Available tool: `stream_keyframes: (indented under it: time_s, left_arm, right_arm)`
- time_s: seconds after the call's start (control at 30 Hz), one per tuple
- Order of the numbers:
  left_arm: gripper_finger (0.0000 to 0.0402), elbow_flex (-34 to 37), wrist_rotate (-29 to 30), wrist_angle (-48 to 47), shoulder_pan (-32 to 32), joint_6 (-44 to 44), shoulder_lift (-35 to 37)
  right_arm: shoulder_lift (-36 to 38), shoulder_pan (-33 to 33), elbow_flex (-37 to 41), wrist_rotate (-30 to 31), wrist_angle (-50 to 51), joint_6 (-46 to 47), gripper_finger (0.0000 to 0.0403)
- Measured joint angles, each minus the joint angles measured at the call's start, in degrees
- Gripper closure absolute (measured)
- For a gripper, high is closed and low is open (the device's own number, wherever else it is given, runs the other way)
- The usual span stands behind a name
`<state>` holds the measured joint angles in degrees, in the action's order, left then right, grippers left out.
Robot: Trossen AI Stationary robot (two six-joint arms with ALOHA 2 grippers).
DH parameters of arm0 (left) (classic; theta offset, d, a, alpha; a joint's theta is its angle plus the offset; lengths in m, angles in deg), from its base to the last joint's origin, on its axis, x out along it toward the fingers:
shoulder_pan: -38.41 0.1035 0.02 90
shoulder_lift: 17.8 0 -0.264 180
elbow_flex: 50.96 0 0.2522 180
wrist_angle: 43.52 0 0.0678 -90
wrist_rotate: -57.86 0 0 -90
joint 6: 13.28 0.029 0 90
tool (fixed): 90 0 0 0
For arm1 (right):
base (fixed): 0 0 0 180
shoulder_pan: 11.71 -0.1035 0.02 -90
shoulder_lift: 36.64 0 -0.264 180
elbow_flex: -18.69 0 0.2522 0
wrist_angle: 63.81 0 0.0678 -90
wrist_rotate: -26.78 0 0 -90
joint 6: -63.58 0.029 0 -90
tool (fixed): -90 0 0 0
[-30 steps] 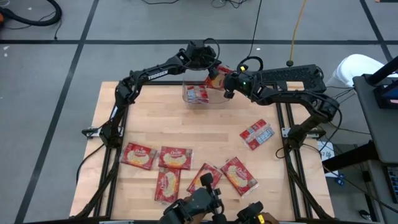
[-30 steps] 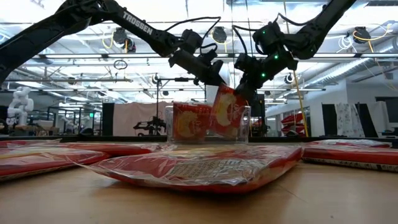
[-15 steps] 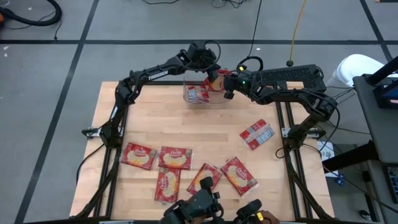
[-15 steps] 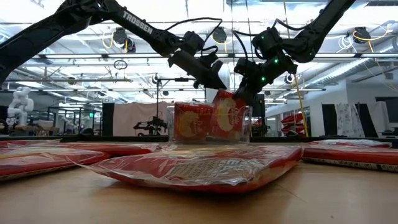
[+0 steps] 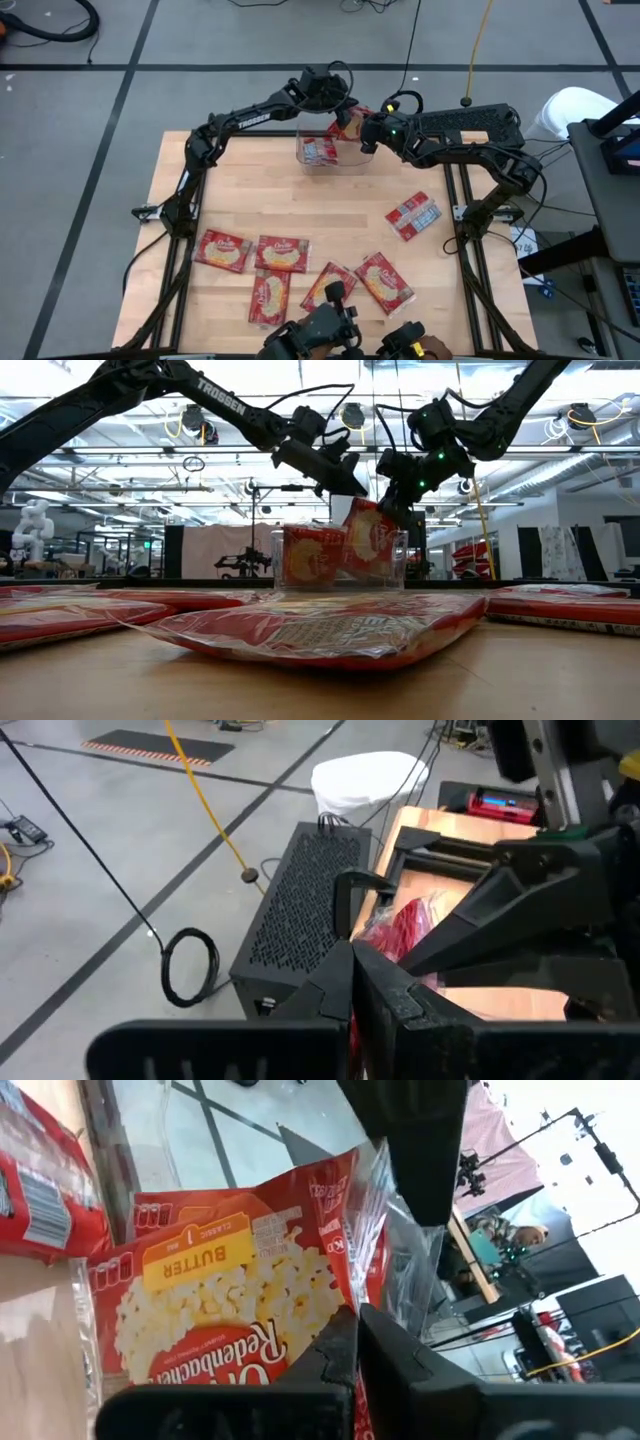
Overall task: Sort popcorn bags into baskets
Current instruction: Adjust the red popcorn bags in the transparent bin
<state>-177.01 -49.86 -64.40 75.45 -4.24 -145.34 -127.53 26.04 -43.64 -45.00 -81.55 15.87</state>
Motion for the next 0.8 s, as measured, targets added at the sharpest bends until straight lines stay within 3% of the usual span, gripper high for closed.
stream_keyframes:
  time_s: [0.3, 0.8]
  left_arm:
    - [0.0392, 0.0, 0.08, -9.51, 1.36, 3.51, 0.06]
    - [0.039, 0.0, 0.29, -12.54, 1.74, 4.34, 0.07]
  right_arm:
    - [0.0, -0.05, 0.0, -0.5, 1.1, -2.96, 0.0394]
    - [1.29, -1.95, -0.02, 0.02, 0.11, -1.22, 0.0287]
